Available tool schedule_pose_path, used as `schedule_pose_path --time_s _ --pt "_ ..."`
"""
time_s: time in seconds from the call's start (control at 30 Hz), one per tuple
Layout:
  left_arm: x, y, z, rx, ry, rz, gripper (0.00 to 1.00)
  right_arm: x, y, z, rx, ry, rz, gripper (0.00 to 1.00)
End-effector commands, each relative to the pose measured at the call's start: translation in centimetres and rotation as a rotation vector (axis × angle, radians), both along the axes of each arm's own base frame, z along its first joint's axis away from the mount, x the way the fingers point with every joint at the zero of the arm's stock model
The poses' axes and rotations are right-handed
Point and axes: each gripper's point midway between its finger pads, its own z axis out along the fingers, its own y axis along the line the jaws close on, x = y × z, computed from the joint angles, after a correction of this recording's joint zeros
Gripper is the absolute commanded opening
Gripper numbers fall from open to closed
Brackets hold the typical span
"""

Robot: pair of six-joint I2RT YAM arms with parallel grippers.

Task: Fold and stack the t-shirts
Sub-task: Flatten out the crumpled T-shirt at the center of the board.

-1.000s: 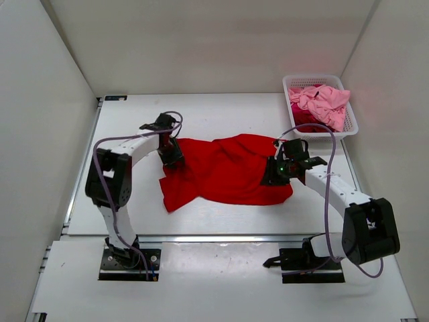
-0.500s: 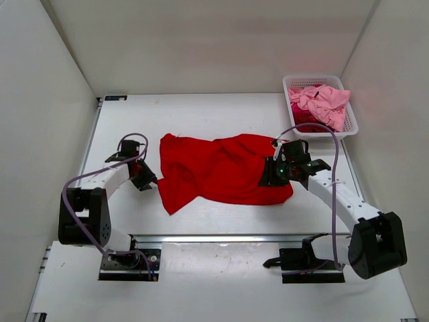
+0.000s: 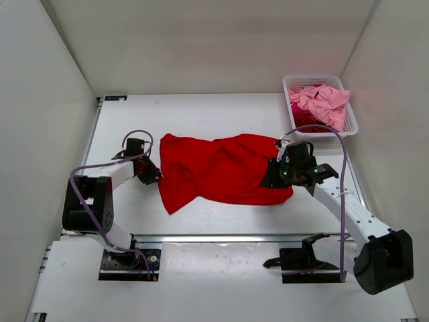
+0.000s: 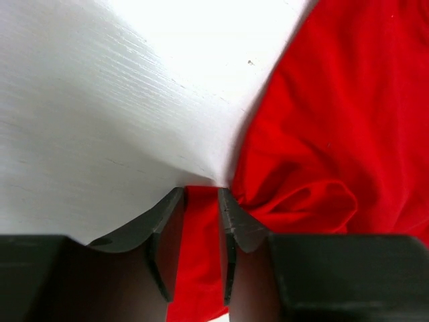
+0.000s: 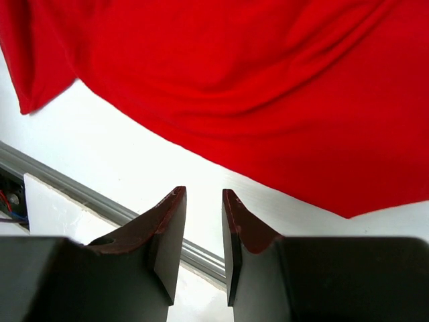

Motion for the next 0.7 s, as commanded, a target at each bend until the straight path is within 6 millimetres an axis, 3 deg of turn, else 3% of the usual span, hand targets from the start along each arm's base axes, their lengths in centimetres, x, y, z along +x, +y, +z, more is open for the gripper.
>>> schedule_pose_path --time_s 0.0,0.17,0.3,0.43,0.47,0.5,0.6,0.67 --pt "-0.5 0.8 -1.1 0.082 0.027 -0.005 0.37 0.1 -0.7 0.7 0.004 -0.020 -0.034 0.25" --pt "-0.8 2.0 -1.8 0.215 0.069 -0.012 0.26 0.1 -1.3 1.4 0.006 -0.033 -0.063 0.25" --pt "-0.5 1.7 -1.6 0.256 0.058 -0.028 0.21 0.1 -1.9 1.9 0.008 -0.042 -0.083 0.27" --pt "-0.5 2.0 -1.7 0.279 0.064 -0.034 0.13 -0.4 -2.5 1.2 -0.001 -0.032 -0.106 0.30" --pt "-0.6 2.0 -1.6 0.277 0.067 -0.037 0.03 -0.5 -2.8 0.7 -0.004 -0.022 -0.117 0.30" --pt "-1.0 2.2 -1.8 0.278 0.081 -0.032 0.00 -0.3 -3.0 0.6 -0.007 -0.031 -0.123 0.32" --pt "-1.5 2.1 -1.3 0.255 0.089 -0.041 0.00 -0.4 -5.1 -1.4 -0.025 -0.010 -0.213 0.36" --pt "-1.3 2.1 0.2 0.237 0.056 -0.036 0.00 -1.1 -6.7 -3.9 -0.060 0.037 -0.282 0.38"
